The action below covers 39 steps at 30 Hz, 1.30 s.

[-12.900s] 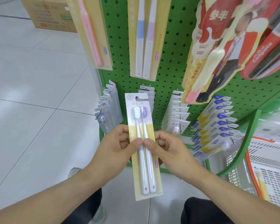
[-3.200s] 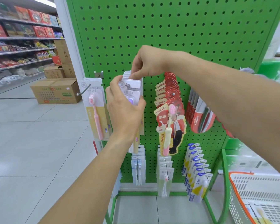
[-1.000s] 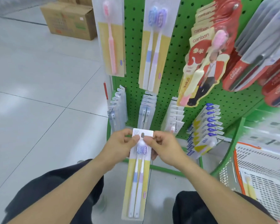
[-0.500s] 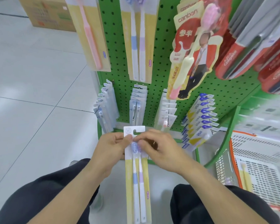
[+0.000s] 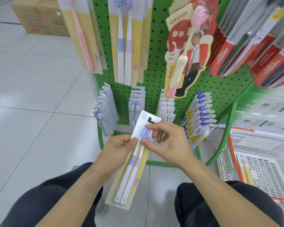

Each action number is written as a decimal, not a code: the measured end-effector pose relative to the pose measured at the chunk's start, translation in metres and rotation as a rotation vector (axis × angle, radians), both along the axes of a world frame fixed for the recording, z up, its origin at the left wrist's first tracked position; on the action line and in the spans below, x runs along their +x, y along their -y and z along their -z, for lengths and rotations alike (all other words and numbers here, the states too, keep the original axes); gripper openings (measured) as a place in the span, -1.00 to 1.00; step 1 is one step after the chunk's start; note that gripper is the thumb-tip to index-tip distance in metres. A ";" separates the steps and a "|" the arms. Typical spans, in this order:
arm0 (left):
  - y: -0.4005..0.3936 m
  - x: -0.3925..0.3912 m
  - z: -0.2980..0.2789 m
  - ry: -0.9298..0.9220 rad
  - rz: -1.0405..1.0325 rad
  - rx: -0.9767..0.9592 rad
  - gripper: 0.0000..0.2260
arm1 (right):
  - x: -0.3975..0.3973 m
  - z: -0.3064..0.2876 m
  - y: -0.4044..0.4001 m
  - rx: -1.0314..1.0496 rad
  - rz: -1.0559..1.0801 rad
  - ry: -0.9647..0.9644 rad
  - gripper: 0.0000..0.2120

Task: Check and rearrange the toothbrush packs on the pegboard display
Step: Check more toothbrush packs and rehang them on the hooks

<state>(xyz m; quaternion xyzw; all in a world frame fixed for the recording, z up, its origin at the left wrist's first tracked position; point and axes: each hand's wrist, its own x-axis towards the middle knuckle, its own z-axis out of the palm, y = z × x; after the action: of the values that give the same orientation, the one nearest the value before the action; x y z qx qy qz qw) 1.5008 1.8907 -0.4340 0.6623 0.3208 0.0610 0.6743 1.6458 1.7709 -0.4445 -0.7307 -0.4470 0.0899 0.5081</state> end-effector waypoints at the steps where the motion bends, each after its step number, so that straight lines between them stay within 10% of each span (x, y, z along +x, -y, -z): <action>1: 0.000 0.000 -0.001 0.014 -0.011 -0.011 -0.75 | -0.002 0.001 0.000 0.008 0.012 0.000 -0.68; 6: 0.010 0.000 0.004 0.119 -0.231 -0.046 -0.80 | -0.006 0.004 -0.006 -0.080 0.051 -0.039 -0.56; 11: 0.017 0.000 0.009 0.212 -0.376 -0.061 -0.85 | -0.004 0.002 -0.009 -0.265 -0.047 -0.501 -0.20; 17: 0.013 -0.001 0.010 0.237 -0.458 -0.019 -0.89 | -0.015 0.002 -0.004 -0.321 -0.187 -0.756 -0.75; 26: 0.013 -0.001 0.005 0.125 -0.300 -0.032 -0.84 | -0.015 0.009 -0.001 -0.160 -0.046 -0.569 -0.84; 39: 0.012 -0.003 0.003 0.078 -0.279 -0.056 -0.88 | -0.009 -0.001 -0.001 -0.208 -0.149 -0.828 -0.88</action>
<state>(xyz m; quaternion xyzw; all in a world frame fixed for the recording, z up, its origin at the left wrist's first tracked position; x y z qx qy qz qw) 1.4981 1.8789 -0.4366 0.5894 0.3851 0.1710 0.6893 1.6372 1.7719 -0.4431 -0.6460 -0.2455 0.4566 0.5603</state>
